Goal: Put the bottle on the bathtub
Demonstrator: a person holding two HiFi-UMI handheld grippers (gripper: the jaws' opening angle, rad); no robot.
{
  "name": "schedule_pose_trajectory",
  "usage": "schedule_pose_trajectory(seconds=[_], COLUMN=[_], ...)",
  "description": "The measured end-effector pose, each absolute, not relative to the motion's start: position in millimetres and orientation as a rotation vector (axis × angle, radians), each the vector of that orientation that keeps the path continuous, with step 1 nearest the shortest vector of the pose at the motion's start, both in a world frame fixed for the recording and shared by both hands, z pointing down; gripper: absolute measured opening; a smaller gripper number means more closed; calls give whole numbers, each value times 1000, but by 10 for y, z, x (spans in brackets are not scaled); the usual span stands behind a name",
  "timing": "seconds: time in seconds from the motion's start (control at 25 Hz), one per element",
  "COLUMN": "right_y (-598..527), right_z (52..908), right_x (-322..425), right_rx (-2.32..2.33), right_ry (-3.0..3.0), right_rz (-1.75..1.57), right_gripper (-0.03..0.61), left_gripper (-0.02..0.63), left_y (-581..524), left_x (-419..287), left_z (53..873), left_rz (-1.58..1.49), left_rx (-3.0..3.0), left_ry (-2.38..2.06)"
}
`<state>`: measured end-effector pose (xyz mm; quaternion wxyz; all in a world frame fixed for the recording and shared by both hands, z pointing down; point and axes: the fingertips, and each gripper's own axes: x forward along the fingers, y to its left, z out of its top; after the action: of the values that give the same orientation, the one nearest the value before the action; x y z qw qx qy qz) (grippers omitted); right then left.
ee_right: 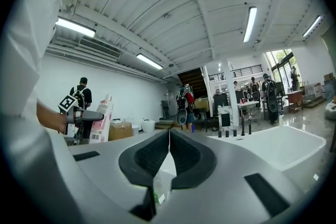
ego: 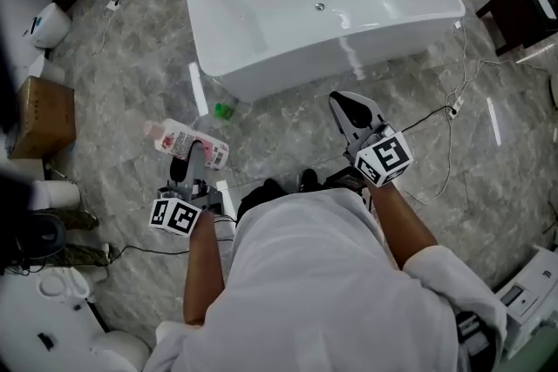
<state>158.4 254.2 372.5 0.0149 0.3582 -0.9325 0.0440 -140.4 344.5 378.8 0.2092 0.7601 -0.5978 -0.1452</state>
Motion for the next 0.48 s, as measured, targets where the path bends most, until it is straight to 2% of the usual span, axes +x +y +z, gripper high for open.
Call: schedule_pose_trajectory(seconds=[0.48], right_y=[2398], right_z=[4022], right_x=[1744], right_rx=[1124], right_ry=[-2876], right_rz=[240], right_gripper=[17], left_gripper=[232], left_y=[3176], left_x=[-1224], left_z=[3919], left_rz=[-410], left_rx=[2116], left_ry=[-1577])
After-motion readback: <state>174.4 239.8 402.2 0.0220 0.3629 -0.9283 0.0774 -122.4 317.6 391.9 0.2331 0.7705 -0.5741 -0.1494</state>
